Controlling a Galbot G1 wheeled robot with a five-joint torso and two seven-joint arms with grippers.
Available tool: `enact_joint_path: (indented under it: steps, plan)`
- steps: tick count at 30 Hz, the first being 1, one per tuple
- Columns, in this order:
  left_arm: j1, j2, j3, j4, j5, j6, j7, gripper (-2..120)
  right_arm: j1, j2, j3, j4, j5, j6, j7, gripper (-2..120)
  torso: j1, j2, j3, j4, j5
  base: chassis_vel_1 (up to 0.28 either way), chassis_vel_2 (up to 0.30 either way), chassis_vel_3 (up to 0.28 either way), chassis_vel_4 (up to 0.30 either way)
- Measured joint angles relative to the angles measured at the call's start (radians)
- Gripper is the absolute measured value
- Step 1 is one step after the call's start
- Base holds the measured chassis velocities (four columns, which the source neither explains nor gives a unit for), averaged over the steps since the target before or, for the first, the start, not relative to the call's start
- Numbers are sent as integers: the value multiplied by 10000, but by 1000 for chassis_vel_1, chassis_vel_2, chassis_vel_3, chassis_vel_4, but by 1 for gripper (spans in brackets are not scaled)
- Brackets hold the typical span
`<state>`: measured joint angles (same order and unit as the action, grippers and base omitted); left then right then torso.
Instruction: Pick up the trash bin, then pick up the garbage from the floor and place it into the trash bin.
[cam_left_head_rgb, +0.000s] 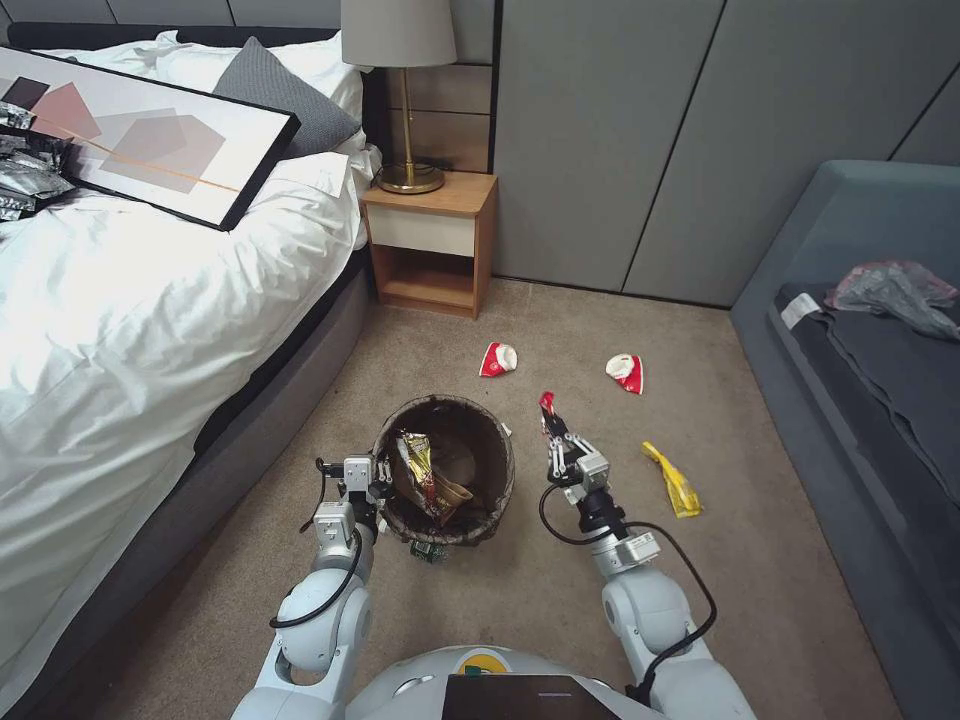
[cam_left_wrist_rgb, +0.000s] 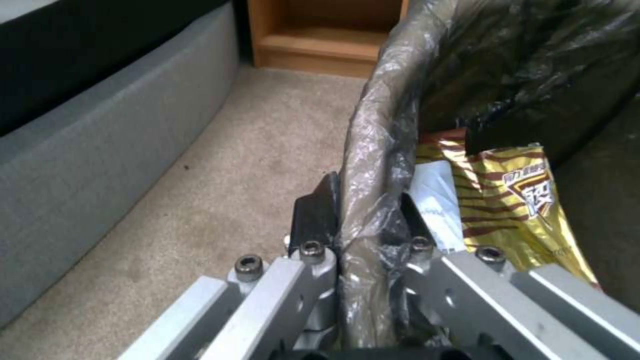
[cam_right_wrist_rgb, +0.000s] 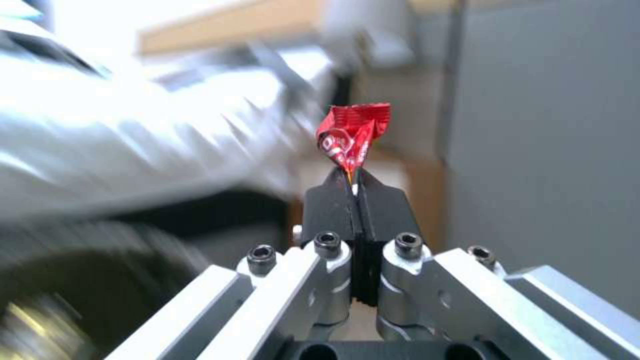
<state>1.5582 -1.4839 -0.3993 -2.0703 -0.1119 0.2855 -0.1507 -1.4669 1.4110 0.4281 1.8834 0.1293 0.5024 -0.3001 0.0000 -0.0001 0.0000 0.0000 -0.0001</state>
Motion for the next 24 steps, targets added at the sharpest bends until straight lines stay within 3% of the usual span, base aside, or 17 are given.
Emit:
enact_joint_path:
  steps: [6, 8, 11, 24]
  plan:
    - [13, 13, 113, 29, 4, 37, 10, 5, -139, -249, -354, 1095, 601, -3, -1328, 0, 0, 0, 0, -1, 1, 0, 0, 0, 0]
    - [21, 23, 237, 59, 57, 62, 46, 5, -300, -515, -738, 1516, 1015, -339, -2413, 0, 0, 0, 0, 0, 0, 0, 0, 0, 0]
    - [23, 22, 326, 69, 93, 88, 57, 5, -387, -799, -1229, 1544, 1173, -761, -3171, 0, 0, 0, 0, -1, 1, 0, 0, 0, 0]
    - [20, -17, 403, 95, 157, 104, 52, 5, -303, -914, -2274, 145, 476, -917, -3202, 0, 0, 0, 0, 0, 1, 0, 0, 0, 0]
